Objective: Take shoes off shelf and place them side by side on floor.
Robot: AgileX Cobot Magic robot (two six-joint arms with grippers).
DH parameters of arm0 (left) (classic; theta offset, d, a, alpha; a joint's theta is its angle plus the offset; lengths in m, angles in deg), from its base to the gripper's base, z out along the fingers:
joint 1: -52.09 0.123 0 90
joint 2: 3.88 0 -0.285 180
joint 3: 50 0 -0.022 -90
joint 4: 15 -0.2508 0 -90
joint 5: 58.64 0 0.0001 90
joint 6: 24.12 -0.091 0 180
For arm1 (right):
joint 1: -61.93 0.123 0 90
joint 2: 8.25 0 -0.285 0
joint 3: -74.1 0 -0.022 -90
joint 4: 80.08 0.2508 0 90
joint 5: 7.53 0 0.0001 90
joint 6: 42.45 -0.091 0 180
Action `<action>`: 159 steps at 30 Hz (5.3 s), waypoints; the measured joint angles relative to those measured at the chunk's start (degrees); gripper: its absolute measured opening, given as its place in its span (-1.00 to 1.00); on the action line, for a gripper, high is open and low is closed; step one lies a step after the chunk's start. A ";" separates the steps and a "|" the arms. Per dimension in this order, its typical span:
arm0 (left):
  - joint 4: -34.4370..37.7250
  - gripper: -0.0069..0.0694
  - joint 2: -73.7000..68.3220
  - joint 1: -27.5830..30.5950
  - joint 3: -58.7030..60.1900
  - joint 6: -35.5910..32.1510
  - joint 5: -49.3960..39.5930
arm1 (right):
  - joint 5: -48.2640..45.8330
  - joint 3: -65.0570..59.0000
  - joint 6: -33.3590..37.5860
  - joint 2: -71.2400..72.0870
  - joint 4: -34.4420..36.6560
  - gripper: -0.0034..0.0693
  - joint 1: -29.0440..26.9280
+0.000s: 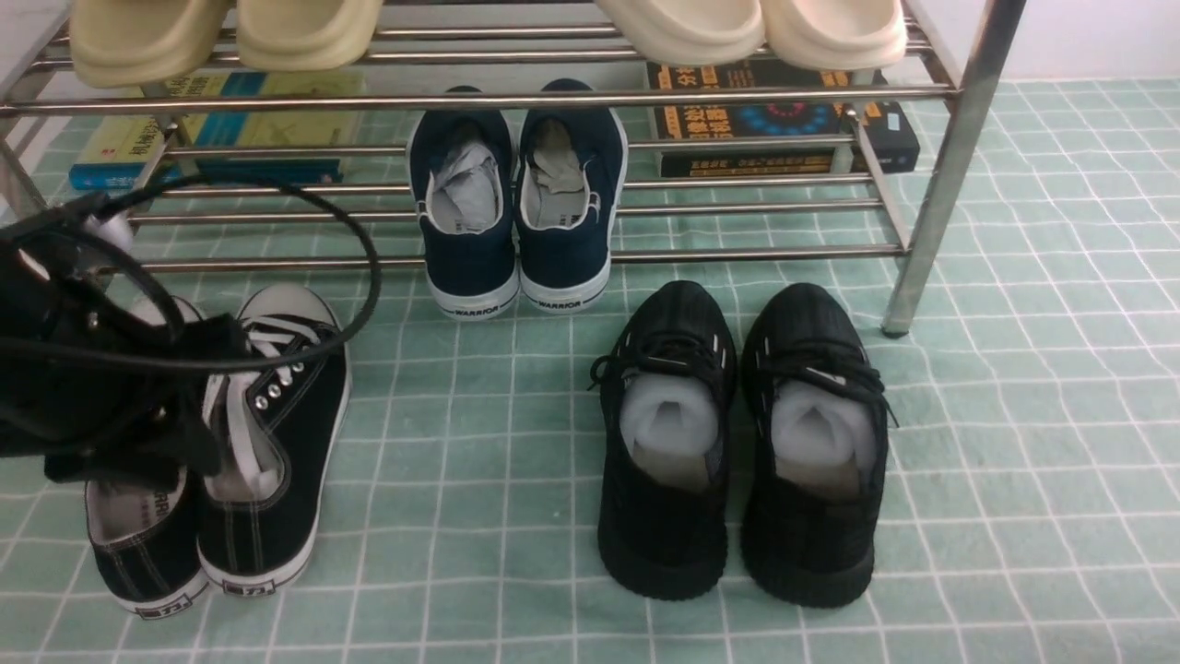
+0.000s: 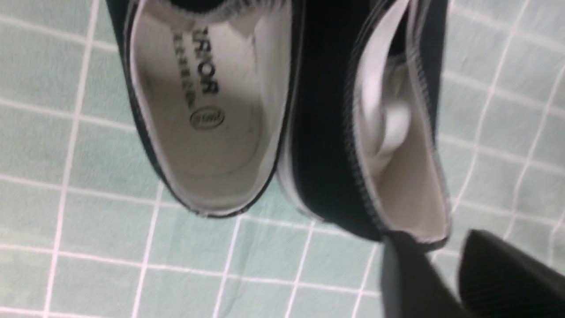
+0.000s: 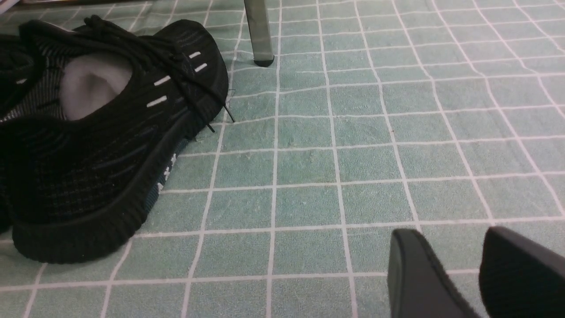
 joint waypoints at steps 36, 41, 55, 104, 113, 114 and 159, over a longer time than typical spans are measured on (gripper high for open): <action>-26.24 0.29 -14.58 -22.46 -2.12 0.80 2.87 | 0.00 0.00 0.00 0.00 0.00 -0.25 0.00; -25.96 -0.20 -15.01 -22.53 -2.13 1.91 2.87 | 0.00 0.00 0.00 0.00 0.00 -0.25 0.00; -22.10 -0.77 -14.71 -22.77 -2.24 2.27 4.58 | 0.00 0.00 0.00 0.00 0.00 -0.25 0.00; -18.87 -0.82 17.19 -22.77 14.49 23.06 13.14 | 0.00 0.00 0.00 0.00 0.00 -0.25 0.00; -21.14 -0.82 17.19 -22.77 12.00 23.10 13.27 | 0.00 0.00 0.00 0.00 0.00 -0.25 0.00; -21.75 -0.82 17.19 -22.77 11.99 23.10 13.14 | 0.00 0.00 0.00 0.00 0.00 -0.25 0.00; -22.97 -0.73 73.25 -22.77 45.64 11.63 34.95 | 0.00 0.00 0.00 0.00 0.00 -0.25 0.00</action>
